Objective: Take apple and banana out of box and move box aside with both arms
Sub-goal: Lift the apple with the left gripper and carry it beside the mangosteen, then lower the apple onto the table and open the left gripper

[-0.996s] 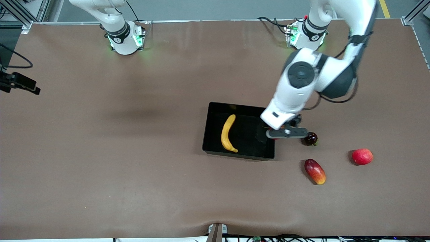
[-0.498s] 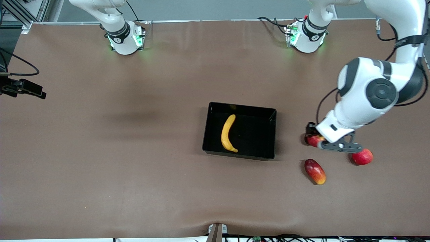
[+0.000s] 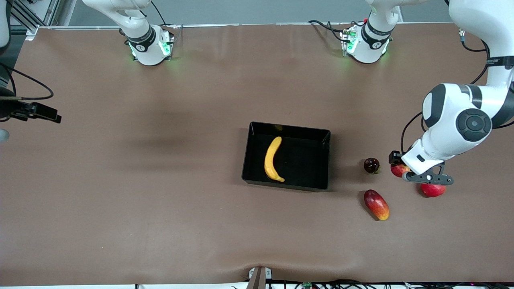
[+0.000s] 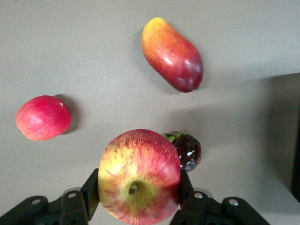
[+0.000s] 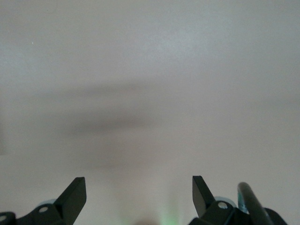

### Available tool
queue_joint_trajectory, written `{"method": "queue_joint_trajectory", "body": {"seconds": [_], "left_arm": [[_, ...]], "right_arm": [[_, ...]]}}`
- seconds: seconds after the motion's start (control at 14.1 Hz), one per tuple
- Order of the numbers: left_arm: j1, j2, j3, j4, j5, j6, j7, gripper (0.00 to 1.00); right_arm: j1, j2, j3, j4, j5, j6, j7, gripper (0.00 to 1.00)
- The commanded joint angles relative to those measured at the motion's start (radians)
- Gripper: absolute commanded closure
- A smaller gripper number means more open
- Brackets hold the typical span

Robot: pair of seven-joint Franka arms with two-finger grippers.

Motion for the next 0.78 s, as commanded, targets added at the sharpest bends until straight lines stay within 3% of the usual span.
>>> {"method": "queue_joint_trajectory", "body": {"seconds": [0.0,0.36,0.71], "left_arm": [[0.023,-0.014,-0.007,-0.078,0.025,0.096,0.01,1.0],[0.068,0.038,-0.007,-0.167,0.13,0.284,0.016,1.0],[0.12,0.1,-0.008,-0.186,0.152,0.356,0.025,1.0]], "right_arm": [[-0.003,0.026,0.003,0.019,-0.004,-0.007,-0.005,0.0],[-0.006,0.052,0.003,0.019,-0.005,-0.006,-0.005,0.0],[0.002,0.057,0.003,0.016,-0.001,-0.009,-0.003,0.0]]}}
